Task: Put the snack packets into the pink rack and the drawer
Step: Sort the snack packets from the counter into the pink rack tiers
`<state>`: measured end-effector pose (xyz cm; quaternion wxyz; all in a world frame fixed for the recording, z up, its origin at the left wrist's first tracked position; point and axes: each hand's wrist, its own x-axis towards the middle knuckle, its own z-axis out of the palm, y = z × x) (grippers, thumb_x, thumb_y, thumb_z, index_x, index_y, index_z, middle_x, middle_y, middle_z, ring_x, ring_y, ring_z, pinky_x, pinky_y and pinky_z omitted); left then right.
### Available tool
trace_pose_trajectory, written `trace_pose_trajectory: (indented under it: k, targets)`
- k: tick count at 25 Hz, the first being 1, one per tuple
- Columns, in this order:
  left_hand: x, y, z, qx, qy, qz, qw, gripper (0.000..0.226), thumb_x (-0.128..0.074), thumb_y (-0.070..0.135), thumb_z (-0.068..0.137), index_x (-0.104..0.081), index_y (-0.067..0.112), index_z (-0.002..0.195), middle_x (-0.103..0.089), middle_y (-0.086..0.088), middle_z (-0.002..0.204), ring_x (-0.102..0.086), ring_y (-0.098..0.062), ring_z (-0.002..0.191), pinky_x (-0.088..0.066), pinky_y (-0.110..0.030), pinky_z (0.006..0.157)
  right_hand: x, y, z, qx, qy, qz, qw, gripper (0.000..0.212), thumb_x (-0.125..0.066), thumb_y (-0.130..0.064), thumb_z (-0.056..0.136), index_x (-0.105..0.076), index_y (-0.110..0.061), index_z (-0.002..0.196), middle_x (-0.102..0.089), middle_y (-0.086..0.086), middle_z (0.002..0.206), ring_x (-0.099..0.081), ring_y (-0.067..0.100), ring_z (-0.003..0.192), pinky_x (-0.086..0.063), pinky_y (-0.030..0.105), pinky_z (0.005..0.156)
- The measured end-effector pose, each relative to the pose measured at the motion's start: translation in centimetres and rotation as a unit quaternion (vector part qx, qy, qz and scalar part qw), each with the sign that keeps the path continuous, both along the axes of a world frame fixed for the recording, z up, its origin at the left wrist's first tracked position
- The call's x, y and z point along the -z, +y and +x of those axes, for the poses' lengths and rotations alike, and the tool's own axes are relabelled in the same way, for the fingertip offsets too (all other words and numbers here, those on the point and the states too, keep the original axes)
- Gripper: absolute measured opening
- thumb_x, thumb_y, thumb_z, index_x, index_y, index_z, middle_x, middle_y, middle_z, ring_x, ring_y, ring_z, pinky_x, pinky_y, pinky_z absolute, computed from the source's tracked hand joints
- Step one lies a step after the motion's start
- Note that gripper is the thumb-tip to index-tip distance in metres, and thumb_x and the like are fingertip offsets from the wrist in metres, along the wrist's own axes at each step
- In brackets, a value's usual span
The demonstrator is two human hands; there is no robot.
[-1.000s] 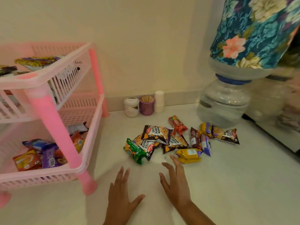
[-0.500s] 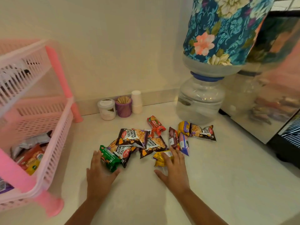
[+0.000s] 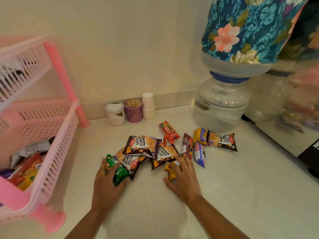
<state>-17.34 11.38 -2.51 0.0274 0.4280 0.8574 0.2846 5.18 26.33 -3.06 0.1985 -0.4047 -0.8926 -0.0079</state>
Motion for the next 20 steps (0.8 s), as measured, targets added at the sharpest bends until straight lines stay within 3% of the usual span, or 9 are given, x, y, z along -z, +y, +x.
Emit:
trace_pose_trajectory:
  k: [8, 16, 20]
  targets:
    - [0.0, -0.3, 0.8, -0.045, -0.049, 0.04, 0.997, 0.055, -0.076, 0.024, 0.073, -0.053, 0.019, 0.123, -0.016, -0.011, 0.154, -0.03, -0.038, 0.132, -0.036, -0.048, 0.102, -0.1, -0.3, 0.5, -0.05, 0.075, -0.048, 0.995, 0.031, -0.058, -0.039, 0.074, -0.051, -0.033, 0.103, -0.051, 0.001, 0.132, -0.037, 0.034, 0.131, -0.04, 0.045, 0.102]
    - [0.7, -4.2, 4.1, -0.004, -0.063, 0.07, 0.996, 0.062, -0.08, 0.021, 0.064, -0.054, 0.025, 0.12, -0.02, -0.005, 0.152, -0.031, -0.029, 0.133, -0.035, -0.038, 0.103, -0.4, -1.6, 0.8, -0.126, 0.128, -0.064, 0.982, 0.031, -0.066, -0.033, 0.069, -0.053, -0.03, 0.097, -0.054, 0.002, 0.124, -0.04, 0.021, 0.124, -0.045, 0.041, 0.098]
    - [1.6, -7.4, 5.2, 0.015, -0.059, 0.087, 0.994, 0.066, -0.079, 0.025, 0.059, -0.05, 0.036, 0.117, -0.016, 0.006, 0.149, -0.034, -0.023, 0.129, -0.032, -0.029, 0.101, -0.8, -4.8, -0.4, -0.137, 0.217, -0.126, 0.958, 0.039, -0.074, -0.025, 0.065, -0.049, -0.032, 0.095, -0.045, -0.008, 0.124, -0.037, 0.003, 0.117, -0.043, 0.025, 0.091]
